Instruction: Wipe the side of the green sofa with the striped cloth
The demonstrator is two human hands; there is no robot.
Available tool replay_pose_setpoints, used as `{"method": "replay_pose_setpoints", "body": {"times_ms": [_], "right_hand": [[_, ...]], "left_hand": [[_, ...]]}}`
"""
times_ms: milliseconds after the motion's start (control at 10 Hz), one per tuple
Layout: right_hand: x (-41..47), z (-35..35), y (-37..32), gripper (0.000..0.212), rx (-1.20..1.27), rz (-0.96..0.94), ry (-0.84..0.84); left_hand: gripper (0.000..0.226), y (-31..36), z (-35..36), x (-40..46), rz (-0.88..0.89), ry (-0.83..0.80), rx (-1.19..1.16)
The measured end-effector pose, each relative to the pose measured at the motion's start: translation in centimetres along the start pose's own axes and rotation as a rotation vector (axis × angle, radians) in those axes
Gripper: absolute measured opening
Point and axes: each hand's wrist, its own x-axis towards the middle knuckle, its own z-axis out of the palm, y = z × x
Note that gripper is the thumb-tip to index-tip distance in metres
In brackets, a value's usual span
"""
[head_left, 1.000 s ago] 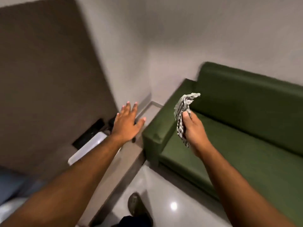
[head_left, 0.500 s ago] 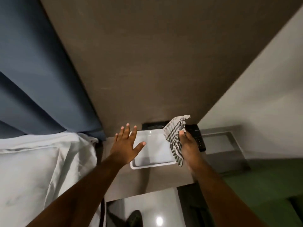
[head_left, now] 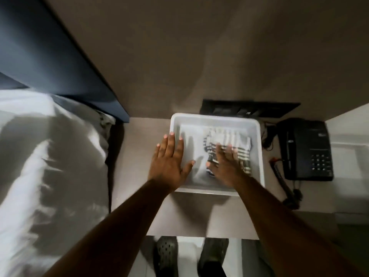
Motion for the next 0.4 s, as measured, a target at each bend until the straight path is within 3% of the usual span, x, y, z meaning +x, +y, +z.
{"method": "replay_pose_setpoints", "body": {"times_ms": [200, 300, 400], "right_hand": [[3.3, 1.5, 2.8, 0.084, -0.364, -0.325, 0.238], [3.3, 1.3, 2.3, 0.088, -0.4, -0.341, 0.207], [3.0, -0.7, 0.8, 0.089, 0.037, -0.261, 0.088]], "left_hand": [[0.093, -0.7, 4.3, 0.4, 0.015, 0.103, 0.06], [0.095, -1.0, 4.6, 0.4, 0.009, 0.119, 0.098], [0.096, -0.7, 4.3, 0.6, -0.013, 0.067, 0.091]]}}
